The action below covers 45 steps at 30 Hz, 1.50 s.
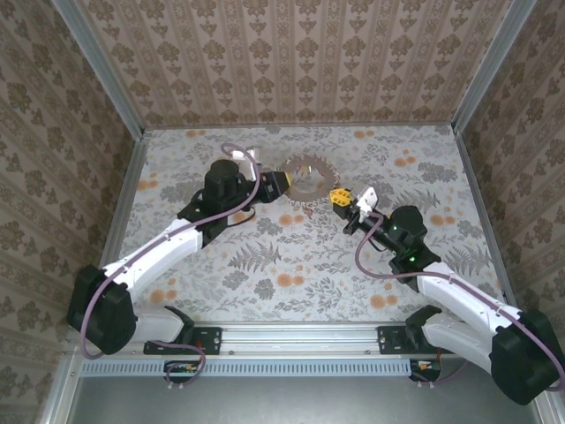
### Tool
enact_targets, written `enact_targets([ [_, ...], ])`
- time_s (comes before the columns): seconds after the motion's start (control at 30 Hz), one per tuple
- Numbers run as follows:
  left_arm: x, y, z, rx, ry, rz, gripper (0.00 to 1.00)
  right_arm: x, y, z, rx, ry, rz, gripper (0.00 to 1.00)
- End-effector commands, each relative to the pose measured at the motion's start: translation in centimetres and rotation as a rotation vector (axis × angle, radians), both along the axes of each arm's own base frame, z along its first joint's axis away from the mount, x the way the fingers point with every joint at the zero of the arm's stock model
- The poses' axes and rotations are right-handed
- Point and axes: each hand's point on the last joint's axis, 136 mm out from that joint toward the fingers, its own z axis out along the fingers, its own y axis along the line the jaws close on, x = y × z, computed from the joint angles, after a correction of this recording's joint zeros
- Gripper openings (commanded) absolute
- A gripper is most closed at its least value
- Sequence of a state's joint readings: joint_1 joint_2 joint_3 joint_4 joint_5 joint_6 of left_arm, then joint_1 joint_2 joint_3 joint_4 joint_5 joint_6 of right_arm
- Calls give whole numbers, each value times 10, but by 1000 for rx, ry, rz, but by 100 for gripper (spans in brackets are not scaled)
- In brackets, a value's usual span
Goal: Put the keys on the keyring
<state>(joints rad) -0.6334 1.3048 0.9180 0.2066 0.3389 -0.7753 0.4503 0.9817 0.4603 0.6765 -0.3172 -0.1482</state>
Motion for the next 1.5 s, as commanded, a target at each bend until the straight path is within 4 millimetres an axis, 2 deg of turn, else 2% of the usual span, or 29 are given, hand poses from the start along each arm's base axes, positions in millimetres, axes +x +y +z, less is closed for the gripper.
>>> enact_targets([
  [0.0, 11, 1, 8, -84, -5, 45, 34, -2, 9, 10, 28, 29, 73, 0],
  [0.23, 10, 1, -33, -58, 77, 53, 39, 6, 13, -8, 24, 69, 98, 0],
  [0.4, 4, 2, -59, -57, 126, 56, 47, 12, 14, -23, 18, 108, 121, 0],
  [0.57, -3, 10, -86, -20, 163, 81, 53, 20, 14, -41, 5, 139, 129, 0],
  [0.8, -11, 24, -103, 22, 165, 115, 59, 31, 15, -55, 3, 155, 129, 0],
  [0.9, -13, 31, -101, 48, 134, 130, 59, 32, 17, -61, -18, 144, 144, 0],
  [1.0, -13, 37, -89, 81, 69, 126, 58, 26, 24, -65, -62, 111, 205, 0],
  [1.13, -14, 37, -58, 120, -95, 78, 55, 14, 32, -65, -108, 46, 291, 0],
  [1.23, -23, 27, -30, 147, -306, -35, 54, 6, 38, -67, -149, 18, 359, 0],
  [1.3, -31, 19, -23, 192, -431, -127, 53, -3, 42, -71, -208, -35, 412, 0],
  [1.37, -40, 11, -23, 244, -511, -225, 51, -13, 48, -86, -352, -121, 434, 0],
  [1.43, -38, 10, -24, 293, -520, -251, 50, -13, 54, -112, -587, -197, 372, 0],
  [1.47, -35, 10, -24, 307, -519, -248, 50, -11, 54, -118, -655, -231, 326, 0],
])
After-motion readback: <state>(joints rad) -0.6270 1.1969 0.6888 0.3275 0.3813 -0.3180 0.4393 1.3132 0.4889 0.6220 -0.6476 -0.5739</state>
